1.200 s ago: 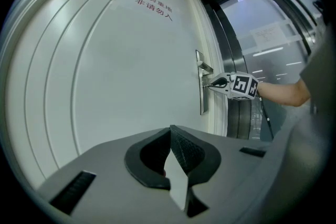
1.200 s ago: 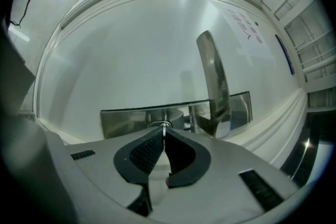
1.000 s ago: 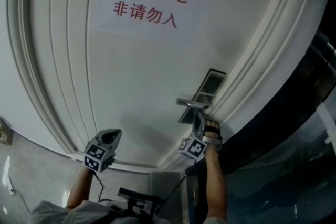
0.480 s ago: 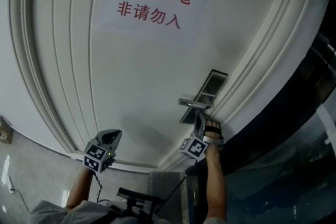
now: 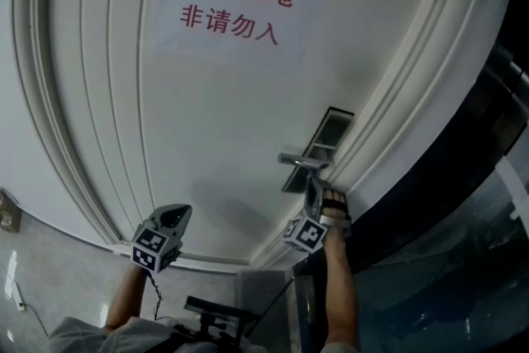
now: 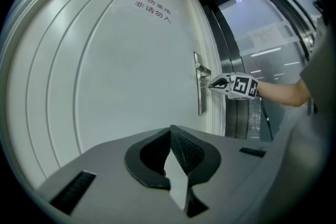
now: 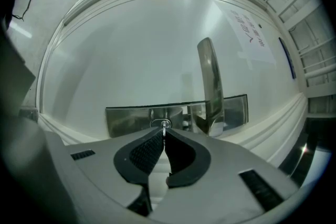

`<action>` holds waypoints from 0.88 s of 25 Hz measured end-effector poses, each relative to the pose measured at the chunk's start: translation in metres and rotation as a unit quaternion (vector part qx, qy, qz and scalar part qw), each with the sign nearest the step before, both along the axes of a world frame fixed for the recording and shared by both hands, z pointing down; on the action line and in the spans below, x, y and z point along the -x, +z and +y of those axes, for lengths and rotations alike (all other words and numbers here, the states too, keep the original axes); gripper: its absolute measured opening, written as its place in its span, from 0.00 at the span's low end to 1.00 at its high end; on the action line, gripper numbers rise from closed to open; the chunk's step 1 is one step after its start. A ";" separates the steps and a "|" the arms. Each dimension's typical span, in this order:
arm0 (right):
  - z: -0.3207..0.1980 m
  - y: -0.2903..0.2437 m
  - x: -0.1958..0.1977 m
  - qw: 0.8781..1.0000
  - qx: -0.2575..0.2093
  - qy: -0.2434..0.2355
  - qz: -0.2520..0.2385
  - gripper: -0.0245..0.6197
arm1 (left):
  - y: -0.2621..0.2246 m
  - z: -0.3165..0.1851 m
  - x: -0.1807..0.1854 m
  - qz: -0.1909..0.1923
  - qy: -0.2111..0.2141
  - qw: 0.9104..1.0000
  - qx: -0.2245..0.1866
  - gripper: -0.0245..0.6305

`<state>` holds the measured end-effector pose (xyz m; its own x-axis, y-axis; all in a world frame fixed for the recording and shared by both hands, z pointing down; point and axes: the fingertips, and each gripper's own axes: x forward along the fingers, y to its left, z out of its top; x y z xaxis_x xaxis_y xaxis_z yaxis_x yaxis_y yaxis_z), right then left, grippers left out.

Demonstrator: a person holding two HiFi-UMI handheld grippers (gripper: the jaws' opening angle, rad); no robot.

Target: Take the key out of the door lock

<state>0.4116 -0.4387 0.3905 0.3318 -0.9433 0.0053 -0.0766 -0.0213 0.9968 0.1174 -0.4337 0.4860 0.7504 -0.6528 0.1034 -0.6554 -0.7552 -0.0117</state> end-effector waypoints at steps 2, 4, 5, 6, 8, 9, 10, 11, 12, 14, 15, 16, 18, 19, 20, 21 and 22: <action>0.002 0.000 0.000 1.000 -0.001 0.000 0.000 0.07 | 0.000 0.001 0.001 -0.002 0.000 1.000 0.000 0.04; 0.002 0.000 0.001 1.000 0.000 -0.002 -0.001 0.07 | 0.000 0.002 0.003 -0.002 -0.002 1.000 0.000 0.04; 0.003 0.000 0.001 1.000 0.000 -0.001 -0.003 0.07 | 0.000 0.003 0.004 -0.001 -0.003 1.000 0.000 0.04; 0.003 0.001 0.001 1.000 0.000 -0.001 -0.004 0.07 | 0.000 0.004 0.004 0.000 -0.003 1.000 0.000 0.04; 0.004 0.000 0.001 1.000 -0.003 0.001 -0.003 0.07 | 0.000 0.005 0.006 0.000 -0.004 1.000 0.000 0.04; 0.005 0.000 0.002 1.000 -0.004 0.001 -0.004 0.07 | -0.001 0.006 0.007 0.000 -0.005 1.000 0.000 0.04; 0.005 0.000 0.002 1.000 -0.003 0.001 -0.004 0.07 | -0.001 0.006 0.008 0.000 -0.005 1.000 -0.001 0.04; 0.005 0.001 0.001 1.000 -0.002 0.001 -0.005 0.07 | -0.001 0.007 0.009 0.001 -0.006 1.000 -0.001 0.04; 0.006 0.001 0.001 1.000 -0.002 0.001 -0.005 0.07 | -0.002 0.008 0.009 0.001 -0.006 1.000 -0.002 0.04; 0.007 0.000 0.001 1.000 -0.002 -0.001 -0.007 0.07 | -0.001 0.010 0.010 0.002 -0.006 1.000 -0.003 0.04; 0.007 0.000 0.001 1.000 -0.002 0.000 -0.007 0.07 | -0.001 0.011 0.010 0.002 -0.007 1.000 -0.003 0.04; 0.008 0.001 0.001 1.000 -0.003 0.001 -0.007 0.07 | 0.000 0.013 0.011 0.002 -0.007 1.000 -0.002 0.04; 0.008 0.000 0.000 1.000 -0.004 0.003 -0.004 0.07 | 0.000 0.014 0.013 0.002 -0.009 1.000 -0.002 0.04; 0.008 0.000 0.000 1.000 -0.004 0.004 -0.003 0.07 | 0.000 0.014 0.014 0.002 -0.010 1.000 -0.003 0.04; 0.008 0.000 0.001 1.000 -0.003 0.004 -0.003 0.07 | 0.000 0.014 0.014 0.003 -0.010 1.000 -0.003 0.04; 0.008 0.001 0.001 1.000 -0.003 0.004 -0.004 0.07 | -0.001 0.014 0.015 0.003 -0.011 1.000 -0.004 0.04; 0.008 0.001 0.001 1.000 -0.003 0.003 -0.004 0.07 | -0.001 0.014 0.016 0.003 -0.011 1.000 -0.005 0.04</action>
<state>0.4103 -0.4303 0.3915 0.3381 -0.9411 0.0025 -0.0836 -0.0273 0.9961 0.1013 -0.4196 0.4846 0.7366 -0.6701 0.0919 -0.6719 -0.7405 -0.0150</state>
